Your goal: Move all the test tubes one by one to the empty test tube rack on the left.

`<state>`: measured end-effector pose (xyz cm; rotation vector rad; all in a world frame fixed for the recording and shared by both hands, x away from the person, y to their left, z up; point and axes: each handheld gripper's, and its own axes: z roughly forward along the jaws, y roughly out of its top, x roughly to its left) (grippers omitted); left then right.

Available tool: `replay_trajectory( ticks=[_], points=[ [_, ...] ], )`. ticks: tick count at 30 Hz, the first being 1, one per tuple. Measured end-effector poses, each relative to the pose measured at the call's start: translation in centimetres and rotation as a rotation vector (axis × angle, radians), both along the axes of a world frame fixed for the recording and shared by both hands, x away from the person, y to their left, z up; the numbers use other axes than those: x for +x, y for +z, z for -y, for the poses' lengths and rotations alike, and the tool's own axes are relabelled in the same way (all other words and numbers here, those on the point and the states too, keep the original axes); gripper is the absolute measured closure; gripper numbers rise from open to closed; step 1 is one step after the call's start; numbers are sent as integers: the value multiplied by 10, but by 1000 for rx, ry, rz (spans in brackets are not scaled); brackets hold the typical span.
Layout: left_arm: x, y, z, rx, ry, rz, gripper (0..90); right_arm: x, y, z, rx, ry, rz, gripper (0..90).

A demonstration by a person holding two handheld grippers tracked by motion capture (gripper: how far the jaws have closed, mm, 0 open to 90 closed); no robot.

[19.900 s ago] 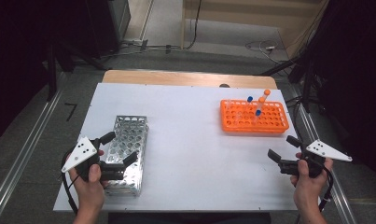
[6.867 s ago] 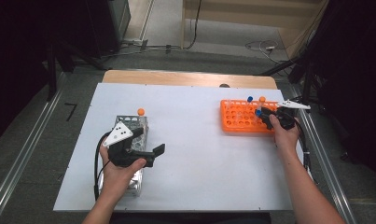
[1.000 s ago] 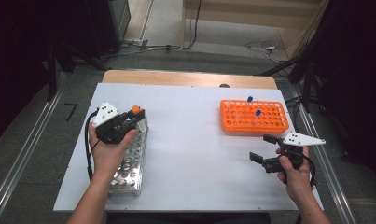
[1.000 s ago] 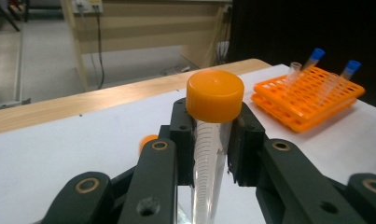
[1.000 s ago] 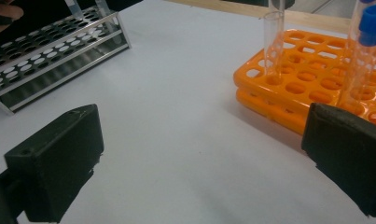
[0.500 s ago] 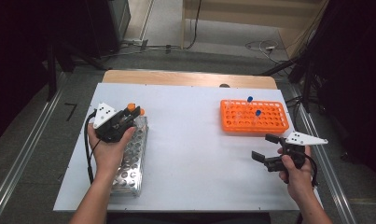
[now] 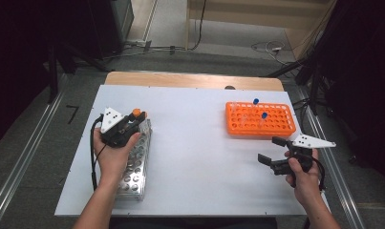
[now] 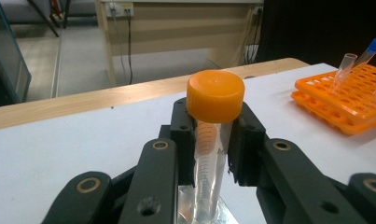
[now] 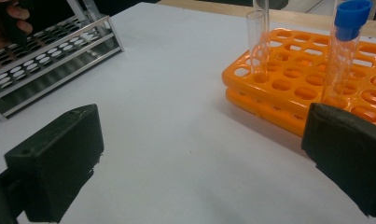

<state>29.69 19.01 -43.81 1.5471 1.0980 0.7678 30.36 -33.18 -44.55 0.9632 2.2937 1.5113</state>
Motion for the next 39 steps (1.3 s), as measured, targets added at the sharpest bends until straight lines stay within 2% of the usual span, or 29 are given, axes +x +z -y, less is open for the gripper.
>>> replay_trajectory(
  ticks=[4, 9, 14, 21, 24, 28, 35, 39],
  points=[
    [0, 0, 1, 11, 14, -47, 743, 0, 0, 0, -5, -2, 0, 0],
    [0, 1, 4, 12, 15, -83, 735, 0, 0, 1, 7, -4, -2, 0],
    [2, 1, 9, 33, -3, -108, 678, 0, 0, 0, 9, -2, -2, 0],
    [3, 2, 8, 10, -2, -129, 620, 0, -1, 1, 10, -7, -5, 0],
    [1, 3, 7, -11, 0, -128, 547, 1, 0, 2, 13, -13, -6, 0],
    [-5, 8, 4, -42, -1, -108, 390, 2, -1, 3, 16, -17, -5, 0],
    [-17, 15, 7, -78, -81, -96, 160, 3, 0, 2, 17, -27, -2, 0],
    [-24, 18, 11, -75, -127, -101, 61, 4, 0, 2, 15, -38, 2, 0]
  ],
)
